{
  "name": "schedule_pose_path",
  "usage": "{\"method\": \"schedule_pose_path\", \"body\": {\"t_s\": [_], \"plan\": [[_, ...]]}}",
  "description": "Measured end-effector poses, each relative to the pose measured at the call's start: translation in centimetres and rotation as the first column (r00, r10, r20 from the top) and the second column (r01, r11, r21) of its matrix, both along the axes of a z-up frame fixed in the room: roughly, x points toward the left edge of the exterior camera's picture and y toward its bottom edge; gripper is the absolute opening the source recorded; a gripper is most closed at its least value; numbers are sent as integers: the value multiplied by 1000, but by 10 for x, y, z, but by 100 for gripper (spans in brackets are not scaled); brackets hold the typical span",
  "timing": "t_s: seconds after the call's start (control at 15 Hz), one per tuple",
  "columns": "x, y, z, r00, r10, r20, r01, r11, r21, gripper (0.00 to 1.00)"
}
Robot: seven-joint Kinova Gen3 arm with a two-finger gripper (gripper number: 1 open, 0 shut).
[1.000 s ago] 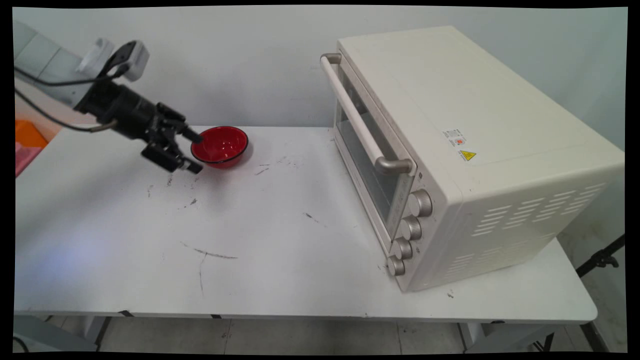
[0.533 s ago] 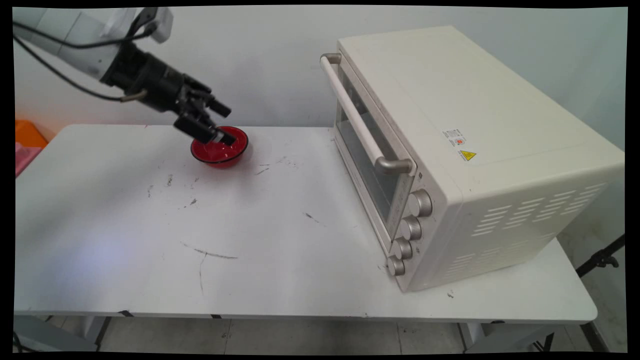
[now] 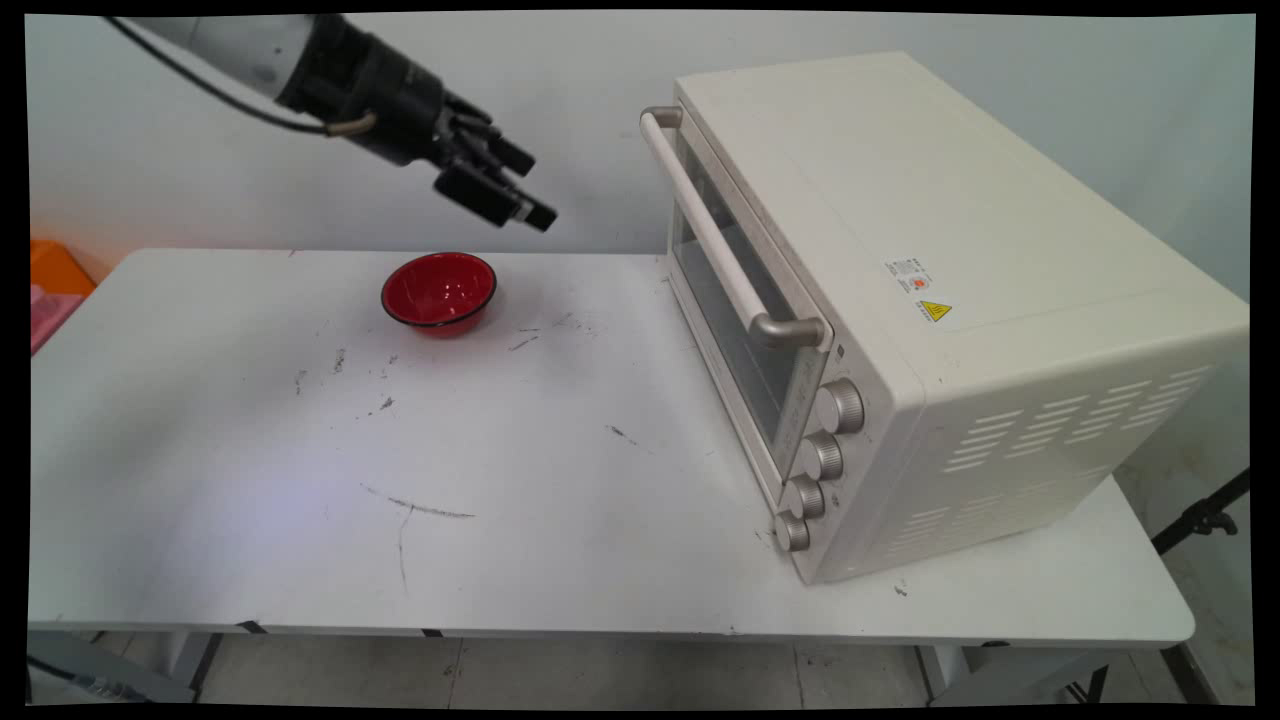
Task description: Open the oven
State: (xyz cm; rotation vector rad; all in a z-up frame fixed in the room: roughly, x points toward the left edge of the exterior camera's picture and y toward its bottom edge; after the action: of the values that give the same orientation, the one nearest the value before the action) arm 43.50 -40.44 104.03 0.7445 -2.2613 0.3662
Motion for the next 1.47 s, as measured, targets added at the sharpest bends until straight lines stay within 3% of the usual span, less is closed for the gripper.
{"method": "schedule_pose_path", "body": {"t_s": [0.6,0.67,1.47], "plan": [[-61,-30,20,999,22,-33,-23,999,-37,100],[-67,-34,21,999,24,-36,-26,999,-39,0],[-117,-65,9,999,45,-9,-46,997,-54,0]]}}
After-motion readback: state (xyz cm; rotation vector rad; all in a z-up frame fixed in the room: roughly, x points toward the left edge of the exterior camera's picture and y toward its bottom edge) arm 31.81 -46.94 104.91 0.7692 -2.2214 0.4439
